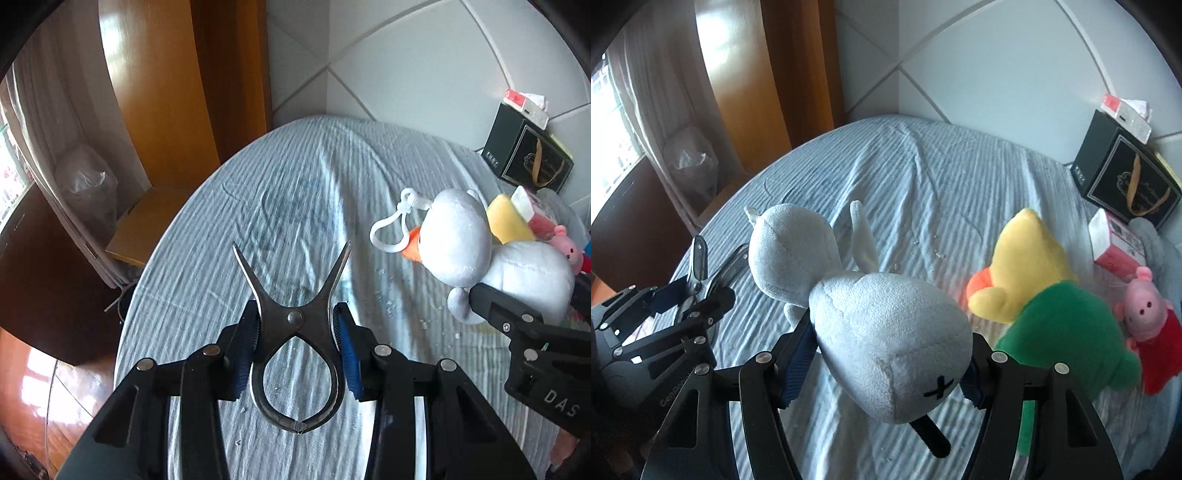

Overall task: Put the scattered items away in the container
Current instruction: 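Lift the scissors and white duck plush and carry both over the blue container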

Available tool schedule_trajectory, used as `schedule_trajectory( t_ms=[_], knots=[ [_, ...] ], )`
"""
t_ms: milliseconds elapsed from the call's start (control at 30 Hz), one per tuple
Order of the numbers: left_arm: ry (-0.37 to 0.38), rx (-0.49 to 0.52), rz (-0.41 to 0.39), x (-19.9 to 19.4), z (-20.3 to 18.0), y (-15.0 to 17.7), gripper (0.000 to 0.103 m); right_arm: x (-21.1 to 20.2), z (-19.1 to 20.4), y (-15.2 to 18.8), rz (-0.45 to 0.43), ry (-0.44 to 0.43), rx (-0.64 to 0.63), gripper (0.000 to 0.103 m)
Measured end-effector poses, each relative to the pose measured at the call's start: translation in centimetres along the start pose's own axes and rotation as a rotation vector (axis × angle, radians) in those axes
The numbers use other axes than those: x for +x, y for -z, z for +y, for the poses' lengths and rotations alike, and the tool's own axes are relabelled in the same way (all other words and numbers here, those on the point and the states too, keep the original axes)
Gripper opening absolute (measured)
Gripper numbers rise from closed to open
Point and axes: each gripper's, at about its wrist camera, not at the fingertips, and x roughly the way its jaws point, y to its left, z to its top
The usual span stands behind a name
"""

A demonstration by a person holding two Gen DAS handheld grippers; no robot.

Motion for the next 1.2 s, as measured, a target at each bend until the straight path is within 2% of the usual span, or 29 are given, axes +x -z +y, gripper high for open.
schedule_trajectory(
  t_ms=[167,300,467,567,700,833,1100,1200],
  knots=[
    [0.057,0.031,-0.092,-5.8,-1.9,-1.9,0.04,-7.3,-1.1,-0.3,-0.098,0.077,0.022,0.066],
    [0.139,0.068,-0.163,-11.0,-4.8,-2.9,0.04,-14.6,-3.1,0.0,-0.181,0.169,0.048,0.066],
    [0.257,0.13,-0.26,-18.1,-10.2,-3.3,0.04,-24.2,-6.8,1.7,-0.292,0.288,0.103,0.066],
    [0.321,0.187,-0.315,-22.3,-14.9,-2.9,0.04,-29.2,-9.5,3.7,-0.344,0.355,0.138,0.066],
    [0.383,0.249,-0.362,-26.6,-21.1,-1.4,0.04,-35.9,-14.4,8.0,-0.41,0.442,0.201,0.066],
    [0.426,0.306,-0.403,-31.1,-28.6,2.0,0.04,-41.3,-19.6,13.4,-0.448,0.503,0.238,0.066],
    [0.461,0.339,-0.422,-37.3,-43.2,7.7,0.04,-51.1,-31.7,23.6,-0.507,0.538,0.292,0.066],
    [0.477,0.364,-0.429,-38.9,-47.0,8.7,0.04,-54.3,-36.1,26.7,-0.52,0.557,0.338,0.066]
  ],
)
